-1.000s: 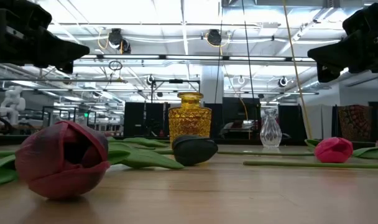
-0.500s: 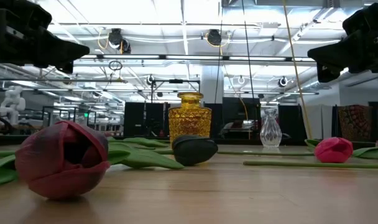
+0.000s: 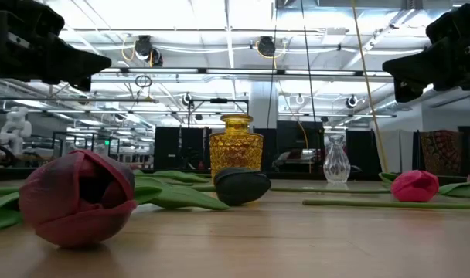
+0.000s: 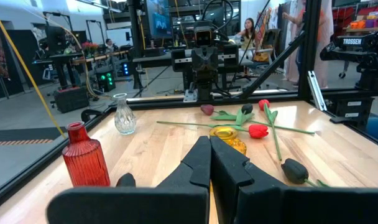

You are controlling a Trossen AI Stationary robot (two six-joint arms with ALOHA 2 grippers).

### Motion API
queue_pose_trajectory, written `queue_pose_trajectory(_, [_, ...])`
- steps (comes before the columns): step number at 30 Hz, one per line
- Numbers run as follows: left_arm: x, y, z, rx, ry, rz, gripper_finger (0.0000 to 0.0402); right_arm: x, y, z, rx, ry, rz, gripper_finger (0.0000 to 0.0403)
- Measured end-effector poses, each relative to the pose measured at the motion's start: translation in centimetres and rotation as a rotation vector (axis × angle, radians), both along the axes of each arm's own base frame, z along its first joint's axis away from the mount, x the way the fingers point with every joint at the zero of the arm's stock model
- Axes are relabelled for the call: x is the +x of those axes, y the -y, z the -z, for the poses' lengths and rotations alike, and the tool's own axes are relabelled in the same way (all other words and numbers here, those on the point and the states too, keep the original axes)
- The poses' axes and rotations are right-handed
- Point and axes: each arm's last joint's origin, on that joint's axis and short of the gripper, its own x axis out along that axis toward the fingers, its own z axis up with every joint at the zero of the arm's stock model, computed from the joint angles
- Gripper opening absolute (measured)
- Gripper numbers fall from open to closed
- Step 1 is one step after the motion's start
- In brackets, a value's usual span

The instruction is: Sort flowers into vase by color

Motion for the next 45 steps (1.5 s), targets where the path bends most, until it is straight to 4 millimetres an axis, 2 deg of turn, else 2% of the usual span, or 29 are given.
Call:
queue_pose_trajectory(30, [0.0,0.0,0.0,0.0,0.0,0.0,0.0003,0.0,0.0,-0.1,0.001,0.015,0.0,0.0])
queue_pose_trajectory(39, [0.0,0.0,0.0,0.0,0.0,0.0,0.0003,0.0,0.0,0.0,0.112,0.0,0.0,0.0])
queue_pose_trajectory(42, [0.0,0.0,0.0,0.0,0.0,0.0,0.0003,-0.1,0.1,-0.6,0.067,0.042,0.024,0.0])
queue_pose_trajectory(45, [0.0,0.0,0.0,0.004,0.0,0.0,0.0003,-0.4,0.3,-2.1,0.061,0.063,0.09,0.0])
